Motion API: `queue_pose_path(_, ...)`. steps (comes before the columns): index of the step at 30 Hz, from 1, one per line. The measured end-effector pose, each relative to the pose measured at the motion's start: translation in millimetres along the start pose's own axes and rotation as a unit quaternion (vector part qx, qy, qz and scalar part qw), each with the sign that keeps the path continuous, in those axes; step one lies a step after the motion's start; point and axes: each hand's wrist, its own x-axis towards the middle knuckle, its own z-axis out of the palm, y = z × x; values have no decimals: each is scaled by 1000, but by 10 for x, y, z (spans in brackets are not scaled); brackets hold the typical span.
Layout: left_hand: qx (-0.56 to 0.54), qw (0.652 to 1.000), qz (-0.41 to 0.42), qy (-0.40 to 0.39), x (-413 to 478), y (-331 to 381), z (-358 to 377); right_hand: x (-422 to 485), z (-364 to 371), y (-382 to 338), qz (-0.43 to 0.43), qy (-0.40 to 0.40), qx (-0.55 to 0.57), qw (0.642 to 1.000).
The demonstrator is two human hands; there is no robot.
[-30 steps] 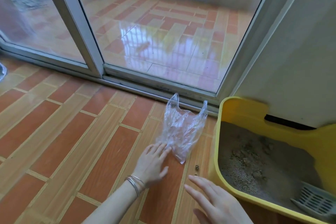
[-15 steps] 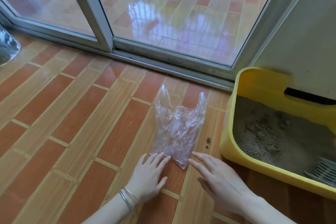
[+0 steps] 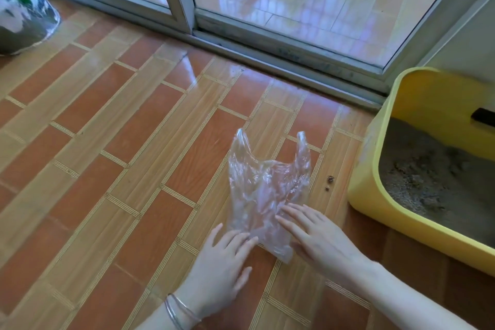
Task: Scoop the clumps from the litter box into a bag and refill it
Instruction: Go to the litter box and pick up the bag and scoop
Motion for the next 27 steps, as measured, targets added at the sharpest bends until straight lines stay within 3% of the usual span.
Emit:
queue_pose_path(5, 36, 997, 7, 61, 554, -295, -288, 518, -245, 214, 21, 21, -41, 999)
queue_pose_path(12, 79, 995, 16, -56, 1231, -578, -368, 828, -212, 360, 33, -46, -37, 998)
queue_pose_path(20, 61, 994, 26, -86, 1354, -646, -204, 895, -45, 540, 109, -121, 74, 984)
queue_pose_path(24, 76, 993, 22, -91, 1287, -643, -159, 829, 57, 545, 122, -114, 68, 984)
queue_pose_path(27, 60, 996, 42, -51, 1215, -627, -99, 724, 133, 514, 72, -57, 55, 994)
